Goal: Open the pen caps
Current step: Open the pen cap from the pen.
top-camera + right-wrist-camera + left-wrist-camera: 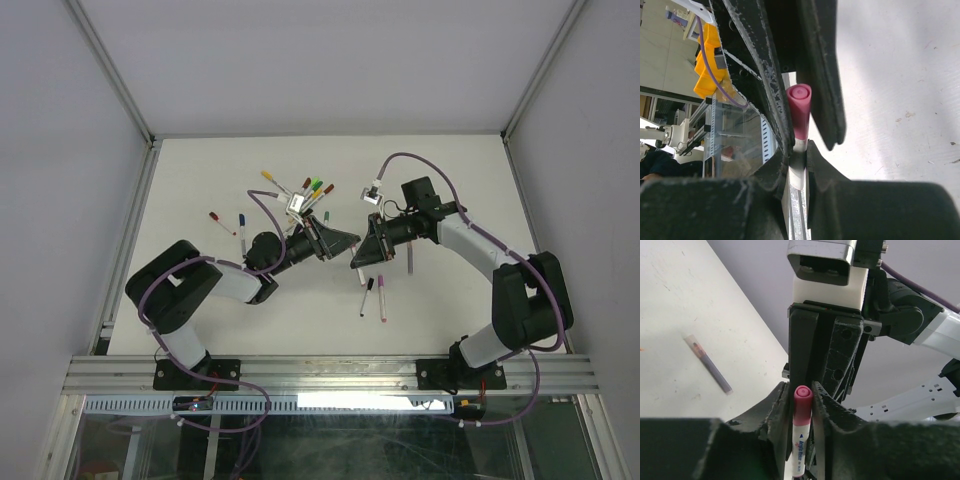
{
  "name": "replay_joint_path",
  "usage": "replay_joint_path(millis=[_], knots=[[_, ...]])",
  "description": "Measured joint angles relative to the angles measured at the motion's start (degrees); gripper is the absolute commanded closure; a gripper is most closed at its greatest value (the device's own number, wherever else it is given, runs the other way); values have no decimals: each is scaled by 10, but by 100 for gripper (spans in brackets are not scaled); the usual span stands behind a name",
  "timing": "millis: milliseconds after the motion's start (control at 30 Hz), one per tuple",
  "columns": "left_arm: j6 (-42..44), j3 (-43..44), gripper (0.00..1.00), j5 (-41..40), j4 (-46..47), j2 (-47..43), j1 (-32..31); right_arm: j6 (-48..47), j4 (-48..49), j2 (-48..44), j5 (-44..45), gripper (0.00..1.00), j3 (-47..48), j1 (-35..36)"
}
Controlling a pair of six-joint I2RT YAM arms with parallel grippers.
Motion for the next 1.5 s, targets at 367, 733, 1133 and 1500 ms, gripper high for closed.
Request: replay_joint_path(millis=[367,733,1133,1500], knots=[[12,-2,100,0,6,0,0,0,-3,6,0,66,0,0],[13,-16,100,-52,23,-11,0,20,16,6,-9,63,-1,3],[24,-24,100,-86,41,-14,5,79,88,6,21,100,-14,21],[92,129,100,-169,-17,-76,161,112,117,6,37,100,-23,42]])
